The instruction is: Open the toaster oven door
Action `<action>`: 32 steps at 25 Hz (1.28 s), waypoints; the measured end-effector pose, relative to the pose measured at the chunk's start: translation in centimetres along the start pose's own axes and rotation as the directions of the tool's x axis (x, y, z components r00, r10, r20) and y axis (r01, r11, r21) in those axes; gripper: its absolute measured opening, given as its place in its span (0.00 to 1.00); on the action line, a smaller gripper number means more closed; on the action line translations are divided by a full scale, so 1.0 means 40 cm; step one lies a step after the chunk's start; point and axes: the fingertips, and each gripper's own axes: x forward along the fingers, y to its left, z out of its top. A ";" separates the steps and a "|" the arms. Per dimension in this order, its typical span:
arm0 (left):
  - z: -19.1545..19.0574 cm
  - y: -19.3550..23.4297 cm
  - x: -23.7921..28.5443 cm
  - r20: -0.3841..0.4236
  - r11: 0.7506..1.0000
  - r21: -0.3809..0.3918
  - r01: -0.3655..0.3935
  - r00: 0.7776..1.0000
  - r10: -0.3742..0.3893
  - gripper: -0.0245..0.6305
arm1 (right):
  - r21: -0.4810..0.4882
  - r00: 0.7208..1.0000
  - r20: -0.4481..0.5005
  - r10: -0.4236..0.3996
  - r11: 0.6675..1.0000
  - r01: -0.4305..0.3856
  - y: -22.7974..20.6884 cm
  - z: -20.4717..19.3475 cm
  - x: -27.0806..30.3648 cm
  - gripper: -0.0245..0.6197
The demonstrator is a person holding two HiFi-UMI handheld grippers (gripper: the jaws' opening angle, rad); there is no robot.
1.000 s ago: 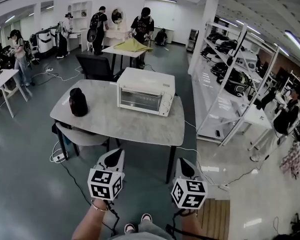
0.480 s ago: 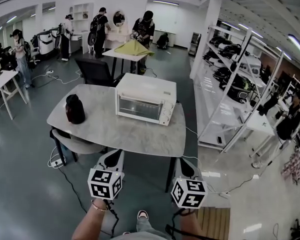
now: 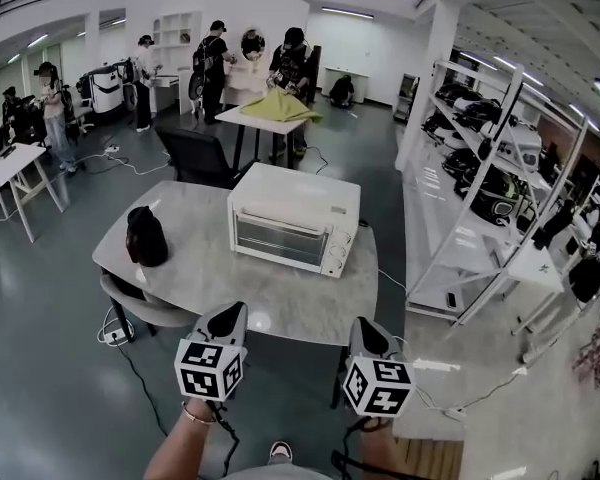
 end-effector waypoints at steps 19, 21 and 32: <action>-0.020 0.022 0.217 -0.057 0.996 -0.024 -0.091 0.994 0.090 0.04 | 0.017 0.996 -0.058 0.070 0.997 -0.069 -0.146 0.001 0.232 0.05; -0.020 0.028 0.233 -0.064 0.995 -0.017 -0.095 0.994 0.094 0.04 | 0.027 0.995 -0.066 0.076 0.997 -0.074 -0.150 -0.007 0.253 0.05; 0.042 0.094 0.365 -0.058 0.997 0.009 -0.083 0.995 0.083 0.04 | 0.037 0.996 -0.058 0.069 0.997 -0.067 -0.166 0.040 0.390 0.05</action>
